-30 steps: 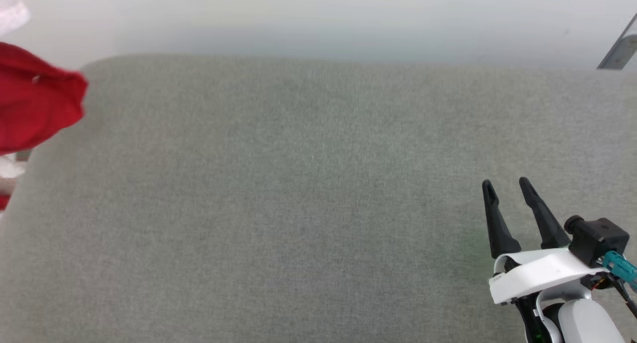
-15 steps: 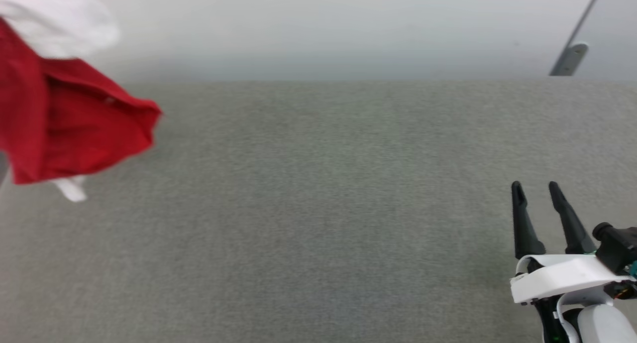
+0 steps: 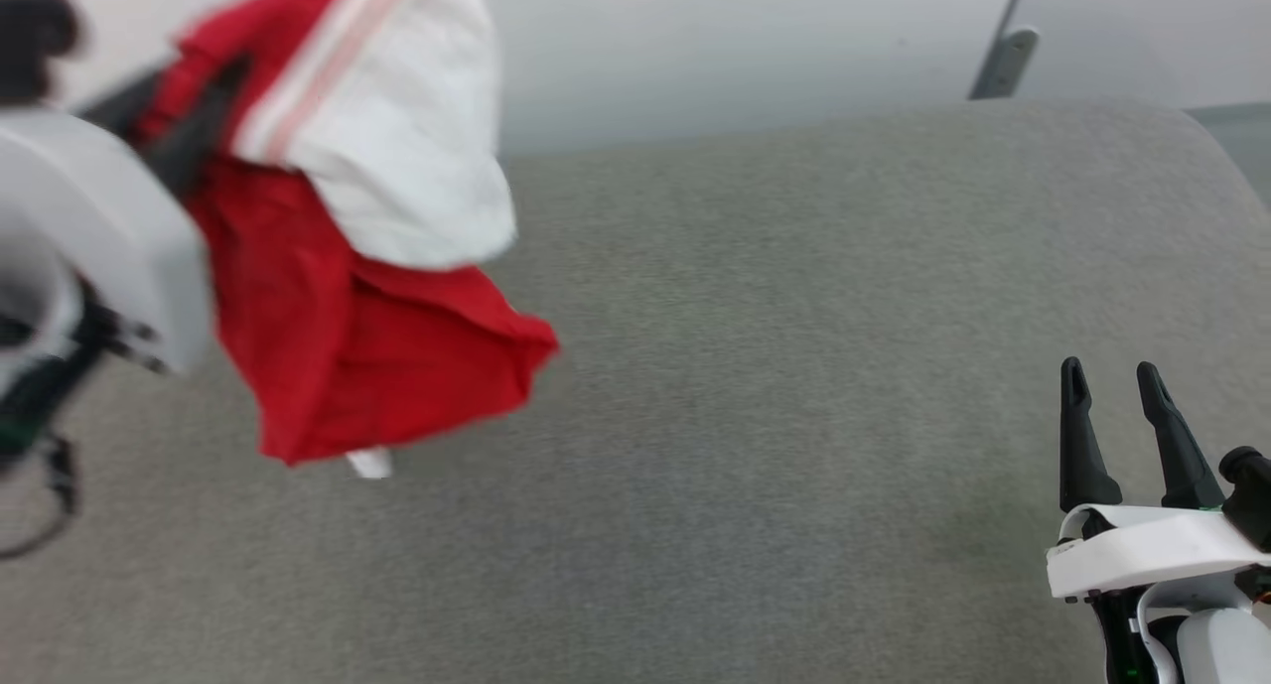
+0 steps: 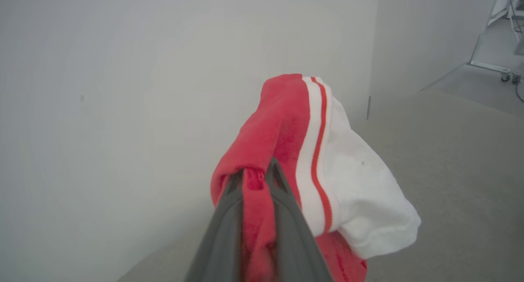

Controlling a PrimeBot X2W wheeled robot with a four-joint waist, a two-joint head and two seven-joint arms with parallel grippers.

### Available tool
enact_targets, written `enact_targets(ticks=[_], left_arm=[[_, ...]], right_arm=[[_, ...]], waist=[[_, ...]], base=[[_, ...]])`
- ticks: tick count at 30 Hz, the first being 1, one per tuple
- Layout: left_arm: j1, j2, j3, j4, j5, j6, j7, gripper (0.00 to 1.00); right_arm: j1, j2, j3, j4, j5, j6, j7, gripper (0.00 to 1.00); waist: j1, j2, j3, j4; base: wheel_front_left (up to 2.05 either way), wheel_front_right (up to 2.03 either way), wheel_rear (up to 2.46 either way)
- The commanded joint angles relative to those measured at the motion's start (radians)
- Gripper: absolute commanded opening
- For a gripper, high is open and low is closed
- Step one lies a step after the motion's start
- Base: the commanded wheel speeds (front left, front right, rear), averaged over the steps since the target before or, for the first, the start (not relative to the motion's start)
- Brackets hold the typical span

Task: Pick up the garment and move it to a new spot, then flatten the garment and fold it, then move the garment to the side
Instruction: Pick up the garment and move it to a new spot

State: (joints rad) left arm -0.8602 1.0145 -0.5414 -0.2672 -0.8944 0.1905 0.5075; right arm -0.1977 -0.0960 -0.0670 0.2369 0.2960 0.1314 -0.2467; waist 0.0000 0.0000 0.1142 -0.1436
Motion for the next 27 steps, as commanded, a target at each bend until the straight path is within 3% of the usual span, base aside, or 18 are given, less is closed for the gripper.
enact_targets(ticks=[1,7,11,17,27], left_arm=[[0.008,-0.024,-0.017,-0.015,0.008,0.009,0.011,0.0],[0.03,-0.124,-0.135,-0.013,0.045,0.025,0.066,0.0],[0.071,-0.204,-0.221,0.03,0.043,0.01,0.087,0.0],[0.13,-0.296,-0.315,0.146,0.018,-0.035,0.096,0.0],[0.178,-0.434,-0.389,0.385,-0.013,-0.097,0.06,0.0]], right_arm=[[-0.001,0.004,-0.007,0.003,-0.008,-0.001,-0.006,1.0],[-0.001,0.017,0.001,0.016,-0.006,-0.001,-0.01,1.0],[0.001,0.026,0.014,0.028,-0.002,-0.001,-0.015,1.0],[-0.013,0.033,0.041,0.05,0.006,-0.001,-0.018,1.0],[-0.036,0.04,0.073,0.08,0.012,-0.001,-0.019,1.0]], waist=[[0.0,0.0,0.015,-0.038],[0.0,0.0,0.023,-0.067],[0.0,0.0,0.028,-0.077],[0.0,0.0,0.034,-0.085],[0.0,0.0,0.034,-0.088]], base=[[0.0,0.0,0.0],[0.0,0.0,0.0],[0.0,0.0,0.0],[0.0,0.0,0.0],[0.0,0.0,0.0]])
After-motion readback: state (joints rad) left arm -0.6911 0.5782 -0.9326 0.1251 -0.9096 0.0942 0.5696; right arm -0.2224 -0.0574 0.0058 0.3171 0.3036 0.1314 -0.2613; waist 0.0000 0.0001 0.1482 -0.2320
